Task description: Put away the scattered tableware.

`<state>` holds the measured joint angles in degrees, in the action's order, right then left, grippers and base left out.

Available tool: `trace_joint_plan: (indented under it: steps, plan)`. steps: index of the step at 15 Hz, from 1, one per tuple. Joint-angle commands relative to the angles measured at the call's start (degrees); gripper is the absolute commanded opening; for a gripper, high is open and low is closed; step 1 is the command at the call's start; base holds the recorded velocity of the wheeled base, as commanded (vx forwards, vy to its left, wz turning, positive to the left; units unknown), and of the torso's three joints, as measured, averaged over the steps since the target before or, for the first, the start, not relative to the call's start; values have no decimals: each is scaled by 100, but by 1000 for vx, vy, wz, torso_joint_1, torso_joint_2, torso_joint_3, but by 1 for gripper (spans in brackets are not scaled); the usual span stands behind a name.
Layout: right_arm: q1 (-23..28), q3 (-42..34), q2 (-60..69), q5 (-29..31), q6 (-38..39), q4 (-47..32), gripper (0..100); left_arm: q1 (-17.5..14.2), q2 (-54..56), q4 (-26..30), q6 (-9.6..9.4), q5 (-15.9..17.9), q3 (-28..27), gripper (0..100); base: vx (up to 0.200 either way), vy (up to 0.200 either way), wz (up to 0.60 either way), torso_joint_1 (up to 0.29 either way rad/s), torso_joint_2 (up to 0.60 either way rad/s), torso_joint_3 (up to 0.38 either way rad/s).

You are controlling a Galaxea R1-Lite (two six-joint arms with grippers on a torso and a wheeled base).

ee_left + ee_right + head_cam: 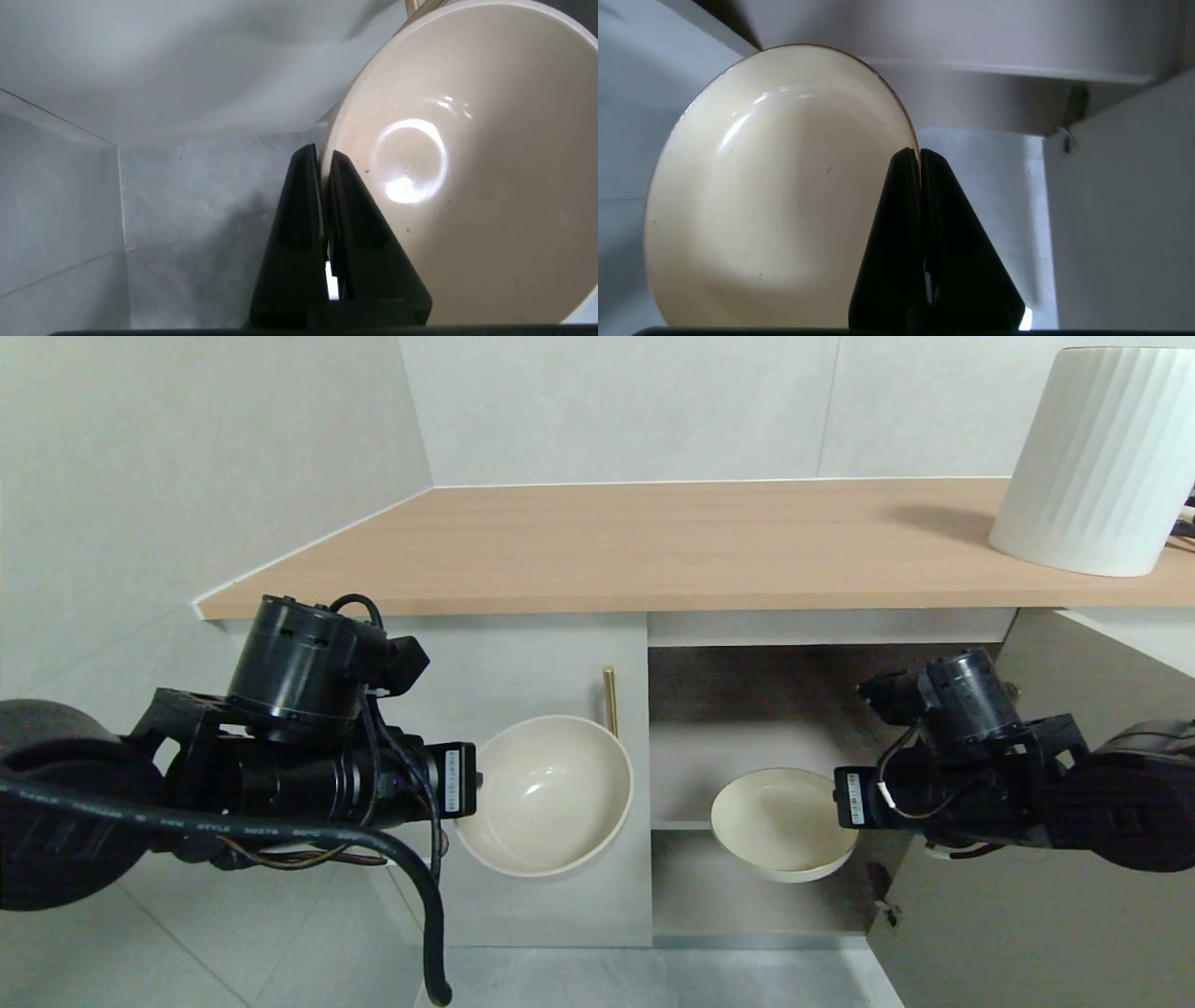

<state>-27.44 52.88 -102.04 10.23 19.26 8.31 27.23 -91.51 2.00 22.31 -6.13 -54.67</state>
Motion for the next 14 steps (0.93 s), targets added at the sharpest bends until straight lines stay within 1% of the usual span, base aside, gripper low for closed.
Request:
trace_joint_plan:
  steps: [1,2,3,4,6,9,11,14]
  plan:
    - [-16,38,-669,23,43,522,0,1,2,2,2,-2,-8,0,0,0,0,0,0,0]
    - [19,-15,-1108,85,60,1173,0,1,2,2,10,-2,-17,0,0,0,0,0,0,0]
    - [28,-6,-1328,146,104,1419,0,1,2,2,10,-2,-17,0,0,0,0,0,0,0]
    - [19,38,-1618,348,201,1691,0,1,-7,2,10,-2,-17,0,0,0,0,0,0,0]
    - [46,108,-1987,515,262,2043,0,1,-7,2,19,-2,-17,0,0,0,0,0,0,0]
    - [248,442,-2409,550,280,2095,0,1,2,2,19,-2,-17,0,0,0,0,0,0,0]
    - [485,838,-2857,673,341,2095,0,1,-7,2,19,-2,-17,0,0,0,0,0,0,0]
    - [617,1189,-3209,832,368,2095,0,1,-7,2,19,-2,-17,0,0,0,0,0,0,0]
